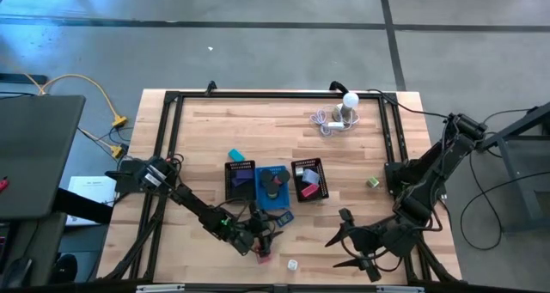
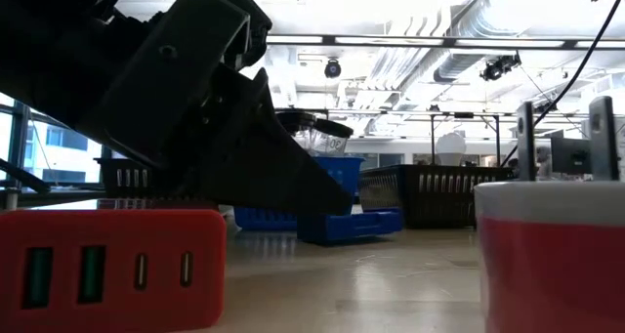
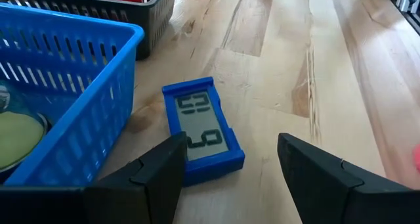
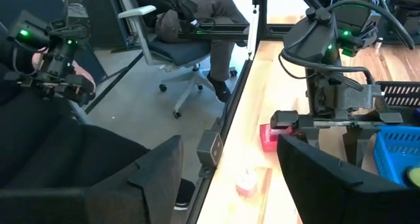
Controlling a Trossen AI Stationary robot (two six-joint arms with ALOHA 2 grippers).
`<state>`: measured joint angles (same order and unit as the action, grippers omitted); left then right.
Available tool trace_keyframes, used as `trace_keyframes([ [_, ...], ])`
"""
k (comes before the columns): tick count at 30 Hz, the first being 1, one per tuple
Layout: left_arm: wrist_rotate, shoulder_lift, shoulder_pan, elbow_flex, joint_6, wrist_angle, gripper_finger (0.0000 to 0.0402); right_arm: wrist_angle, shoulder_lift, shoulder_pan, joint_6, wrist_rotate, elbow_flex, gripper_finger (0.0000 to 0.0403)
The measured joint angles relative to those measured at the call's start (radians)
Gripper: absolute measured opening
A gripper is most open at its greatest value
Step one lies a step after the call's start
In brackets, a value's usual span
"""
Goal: Pick & Place Office items
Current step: Put the blue digital clock into the left black bin
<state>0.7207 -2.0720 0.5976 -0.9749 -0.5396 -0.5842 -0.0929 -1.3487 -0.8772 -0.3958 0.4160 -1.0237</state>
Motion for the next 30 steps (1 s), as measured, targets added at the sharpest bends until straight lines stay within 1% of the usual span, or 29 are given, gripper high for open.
trace_keyframes([
  [30,0.011,0.000,0.000,-0.005,-0.002,0.003,0.0232,0.000,0.000,0.000,-0.004,0.000,0.000,0.0236],
])
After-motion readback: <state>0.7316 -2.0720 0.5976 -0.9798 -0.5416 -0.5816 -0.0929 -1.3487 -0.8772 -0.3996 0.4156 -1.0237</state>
